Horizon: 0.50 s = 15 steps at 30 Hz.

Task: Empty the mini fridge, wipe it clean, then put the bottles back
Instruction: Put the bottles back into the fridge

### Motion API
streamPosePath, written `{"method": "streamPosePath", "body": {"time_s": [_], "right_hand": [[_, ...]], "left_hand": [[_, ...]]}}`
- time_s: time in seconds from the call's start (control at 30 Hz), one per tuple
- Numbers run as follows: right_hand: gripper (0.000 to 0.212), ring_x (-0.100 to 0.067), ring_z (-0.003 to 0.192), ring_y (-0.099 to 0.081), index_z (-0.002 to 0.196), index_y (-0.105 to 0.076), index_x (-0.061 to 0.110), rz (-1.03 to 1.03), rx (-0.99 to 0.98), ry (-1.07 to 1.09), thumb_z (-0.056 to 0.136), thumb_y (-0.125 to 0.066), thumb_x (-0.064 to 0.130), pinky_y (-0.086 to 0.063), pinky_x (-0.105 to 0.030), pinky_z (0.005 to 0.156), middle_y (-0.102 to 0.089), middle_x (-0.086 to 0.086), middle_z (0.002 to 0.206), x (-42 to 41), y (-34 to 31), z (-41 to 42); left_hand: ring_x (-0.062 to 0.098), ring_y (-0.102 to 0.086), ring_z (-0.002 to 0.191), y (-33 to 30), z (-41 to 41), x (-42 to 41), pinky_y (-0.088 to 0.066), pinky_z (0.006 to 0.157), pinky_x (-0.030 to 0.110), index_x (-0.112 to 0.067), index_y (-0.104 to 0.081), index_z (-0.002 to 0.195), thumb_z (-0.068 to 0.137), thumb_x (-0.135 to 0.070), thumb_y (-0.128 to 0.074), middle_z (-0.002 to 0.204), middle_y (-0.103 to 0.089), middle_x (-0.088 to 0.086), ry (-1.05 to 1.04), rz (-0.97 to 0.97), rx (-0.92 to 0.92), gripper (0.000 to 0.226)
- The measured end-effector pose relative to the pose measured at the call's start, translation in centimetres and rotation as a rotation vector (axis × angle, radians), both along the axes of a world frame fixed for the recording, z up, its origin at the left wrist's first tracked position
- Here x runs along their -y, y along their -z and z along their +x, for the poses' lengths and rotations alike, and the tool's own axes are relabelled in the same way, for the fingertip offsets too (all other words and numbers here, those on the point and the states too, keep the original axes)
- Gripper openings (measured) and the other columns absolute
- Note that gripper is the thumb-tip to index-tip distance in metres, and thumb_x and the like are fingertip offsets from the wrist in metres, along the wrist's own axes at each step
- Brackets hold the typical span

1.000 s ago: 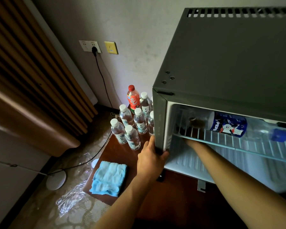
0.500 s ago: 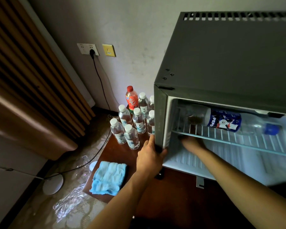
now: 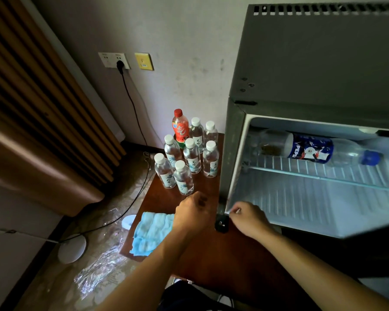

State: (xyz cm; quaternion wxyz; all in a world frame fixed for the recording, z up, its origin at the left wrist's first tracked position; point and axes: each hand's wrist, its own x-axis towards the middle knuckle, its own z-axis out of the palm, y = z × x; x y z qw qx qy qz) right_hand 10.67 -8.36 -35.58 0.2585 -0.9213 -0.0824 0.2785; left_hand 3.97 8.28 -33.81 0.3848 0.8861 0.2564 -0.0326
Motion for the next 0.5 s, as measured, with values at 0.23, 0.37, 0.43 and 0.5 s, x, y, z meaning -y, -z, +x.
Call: {"method": "streamPosePath", "body": {"time_s": [0.23,0.37,0.43,0.5], "right_hand": [[0.010,-0.013,0.077,-0.064,0.079,-0.062,0.032,0.115,-0.044,-0.009,0.085,-0.055,0.037,-0.053,-0.034,0.072,-0.064,0.012,0.071,-5.9,-1.4,-1.3],[0.007,-0.015,0.080,-0.065,0.092,-0.060,0.032,0.125,-0.027,-0.034,0.087,-0.056,0.032,-0.055,-0.041,0.079,-0.060,0.010,0.075,-9.0,-2.1,-1.3],[0.017,-0.016,0.083,-0.064,0.104,-0.057,0.032,0.119,-0.012,-0.028,0.088,-0.056,0.031,-0.055,-0.042,0.080,-0.059,0.010,0.078,-10.7,-2.7,-0.7],[0.027,-0.016,0.086,-0.061,0.114,-0.051,0.036,0.103,0.015,-0.015,0.087,-0.055,0.033,-0.054,-0.042,0.080,-0.059,0.012,0.084,-12.3,-3.5,0.0]], "left_hand": [[0.021,-0.067,0.102,0.1,-0.9,-6.1,-0.052,0.087,0.033,-0.032,-0.067,0.104,0.087,-0.034,-0.060,0.106,-0.072,-0.008,0.147,0.127,-0.133,0.019],[0.020,-0.066,0.102,-0.3,-0.7,-8.8,-0.053,0.089,0.037,-0.032,-0.066,0.109,0.089,-0.031,-0.058,0.109,-0.071,-0.008,0.244,0.117,-0.145,0.021],[0.020,-0.066,0.102,-0.1,-0.5,-9.8,-0.053,0.088,0.037,-0.031,-0.066,0.109,0.090,-0.033,-0.059,0.109,-0.071,-0.007,0.276,0.111,-0.133,0.021],[0.022,-0.066,0.103,0.0,-0.1,-10.9,-0.053,0.088,0.037,-0.030,-0.065,0.110,0.090,-0.034,-0.058,0.109,-0.071,-0.005,0.289,0.101,-0.133,0.022]]}}
